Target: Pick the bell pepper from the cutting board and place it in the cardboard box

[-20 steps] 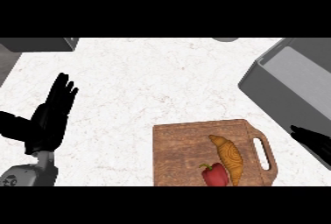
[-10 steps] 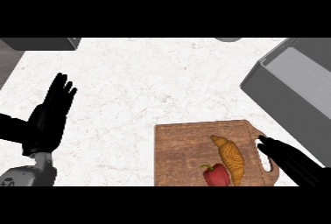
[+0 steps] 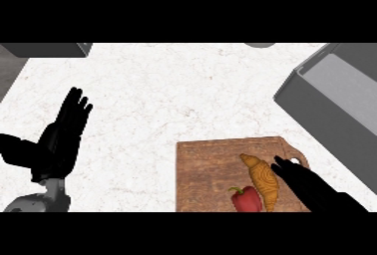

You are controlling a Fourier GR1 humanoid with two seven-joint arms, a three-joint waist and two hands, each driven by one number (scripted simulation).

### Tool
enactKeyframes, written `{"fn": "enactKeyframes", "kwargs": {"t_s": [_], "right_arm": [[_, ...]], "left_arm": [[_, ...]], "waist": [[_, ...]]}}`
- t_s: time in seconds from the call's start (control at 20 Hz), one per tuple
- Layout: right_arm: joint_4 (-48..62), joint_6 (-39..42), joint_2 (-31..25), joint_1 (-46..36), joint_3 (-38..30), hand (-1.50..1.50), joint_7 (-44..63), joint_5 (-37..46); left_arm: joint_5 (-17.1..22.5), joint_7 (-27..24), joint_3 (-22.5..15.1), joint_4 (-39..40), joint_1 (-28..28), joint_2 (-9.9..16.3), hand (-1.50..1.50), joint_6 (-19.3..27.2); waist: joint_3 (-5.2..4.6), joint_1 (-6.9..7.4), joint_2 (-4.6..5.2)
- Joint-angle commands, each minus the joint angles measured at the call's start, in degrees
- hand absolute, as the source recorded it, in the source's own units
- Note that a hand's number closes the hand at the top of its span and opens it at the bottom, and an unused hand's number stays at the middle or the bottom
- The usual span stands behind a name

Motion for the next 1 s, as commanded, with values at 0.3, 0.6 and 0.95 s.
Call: {"fn": "enactKeyframes", "kwargs": {"t_s": [0.3, 0.6, 0.95], "right_arm": [[6.31, -4.08, 6.24, 0.93, 4.72, -1.5, -4.34, 12.03], [14.64, -6.72, 8.48, 1.06, 5.81, -1.5, -9.6, 15.57], [14.48, -4.9, 10.42, 0.79, 4.9, -1.5, -8.95, 15.75]], "left_arm": [[-1.45, 0.05, 0.82, -4.51, 4.45, -1.47, 0.0, -2.26], [-1.37, -3.33, 4.51, 5.14, -1.71, -1.83, 0.0, -4.4], [-1.36, 3.17, 5.82, -0.73, -1.71, -0.98, 0.0, -5.24]], "waist": [[0.03, 0.08, -0.03], [0.02, -0.15, 0.06], [0.03, -0.03, 0.01]]}}
